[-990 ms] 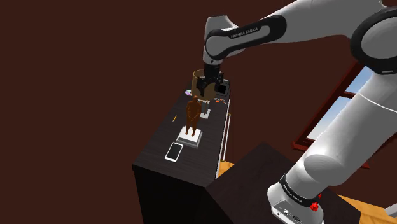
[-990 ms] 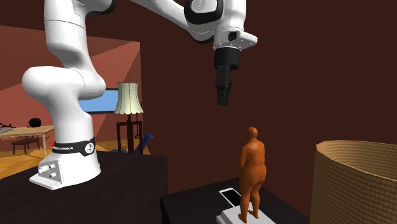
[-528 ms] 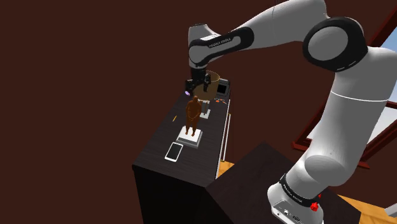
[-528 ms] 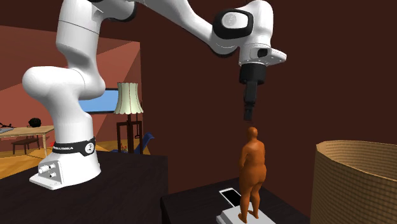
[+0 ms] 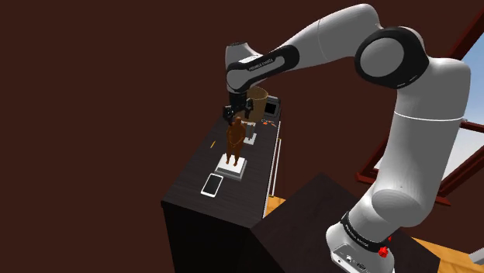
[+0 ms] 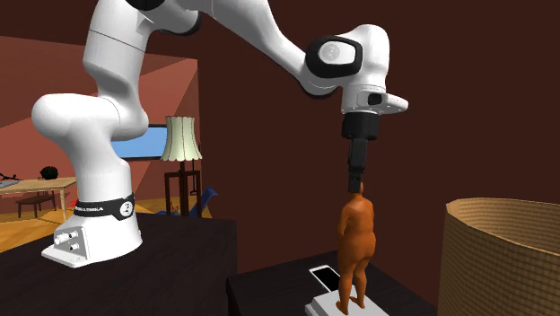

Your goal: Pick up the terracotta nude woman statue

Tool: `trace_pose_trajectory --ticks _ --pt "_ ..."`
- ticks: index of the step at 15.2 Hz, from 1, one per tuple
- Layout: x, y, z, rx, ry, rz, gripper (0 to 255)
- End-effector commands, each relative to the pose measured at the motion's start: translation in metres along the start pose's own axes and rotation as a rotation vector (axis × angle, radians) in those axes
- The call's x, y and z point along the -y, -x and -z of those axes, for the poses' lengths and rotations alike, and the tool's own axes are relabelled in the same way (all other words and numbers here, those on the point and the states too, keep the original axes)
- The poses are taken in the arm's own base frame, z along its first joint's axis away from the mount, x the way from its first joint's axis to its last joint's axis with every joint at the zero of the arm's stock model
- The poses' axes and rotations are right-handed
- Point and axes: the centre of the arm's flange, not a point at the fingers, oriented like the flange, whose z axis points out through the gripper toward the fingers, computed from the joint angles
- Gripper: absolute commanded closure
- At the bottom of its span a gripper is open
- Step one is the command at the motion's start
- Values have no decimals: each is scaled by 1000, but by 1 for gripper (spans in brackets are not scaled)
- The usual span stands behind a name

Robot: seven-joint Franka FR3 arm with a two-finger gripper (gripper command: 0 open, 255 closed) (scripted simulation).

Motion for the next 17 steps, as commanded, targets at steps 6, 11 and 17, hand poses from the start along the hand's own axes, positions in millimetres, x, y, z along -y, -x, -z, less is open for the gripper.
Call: trace_pose_trajectory --ticks 6,11,17 --pt "0 -1 -3 0 0 0 255" --pt "0 -1 -4 0 0 0 255" --pt "-4 1 27 0 0 0 255"
